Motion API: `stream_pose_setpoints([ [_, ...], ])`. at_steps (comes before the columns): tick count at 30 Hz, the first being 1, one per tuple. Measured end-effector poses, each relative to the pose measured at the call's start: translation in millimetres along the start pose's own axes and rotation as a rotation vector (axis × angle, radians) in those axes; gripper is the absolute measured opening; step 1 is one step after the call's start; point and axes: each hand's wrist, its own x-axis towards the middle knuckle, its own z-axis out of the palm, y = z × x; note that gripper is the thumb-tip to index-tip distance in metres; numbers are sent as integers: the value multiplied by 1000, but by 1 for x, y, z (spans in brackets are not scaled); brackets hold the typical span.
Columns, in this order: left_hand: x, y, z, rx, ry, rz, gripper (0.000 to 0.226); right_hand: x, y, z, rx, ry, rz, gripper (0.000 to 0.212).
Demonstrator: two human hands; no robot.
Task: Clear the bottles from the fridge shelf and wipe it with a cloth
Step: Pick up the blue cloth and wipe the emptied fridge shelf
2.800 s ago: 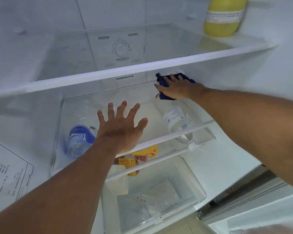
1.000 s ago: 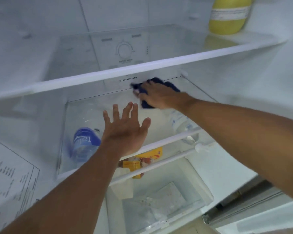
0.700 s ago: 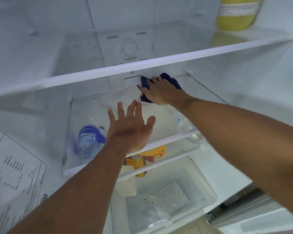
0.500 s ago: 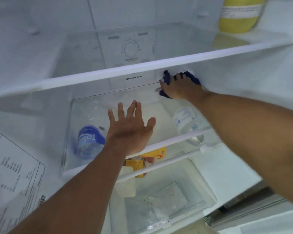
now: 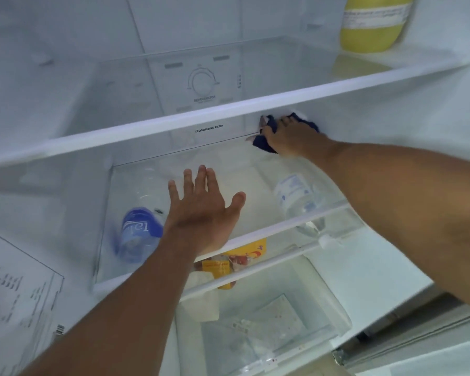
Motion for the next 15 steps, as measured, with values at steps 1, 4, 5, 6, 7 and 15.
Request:
stream_pose_setpoints([
  [1,0,-1,0,2,2,0,90,-1,-4,-4,47,-17,77,62],
  [4,0,1,1,-14,8,20,87,-15,-17,0,106,-7,-42,60],
  [5,0,0,0,-18,13,20,86,-29,-17,4,113,8,-111,58],
  [6,0,-1,-1,-30,19,16,84,-43,-14,8,65,-11,-166,62],
  [7,1,-1,-2,-44,24,12,82,-57,-8,8,71,-39,-152,70],
  [15,-1,-32,-13,-57,19,-160,81,-45,-4,4,1,-109,-100,76],
])
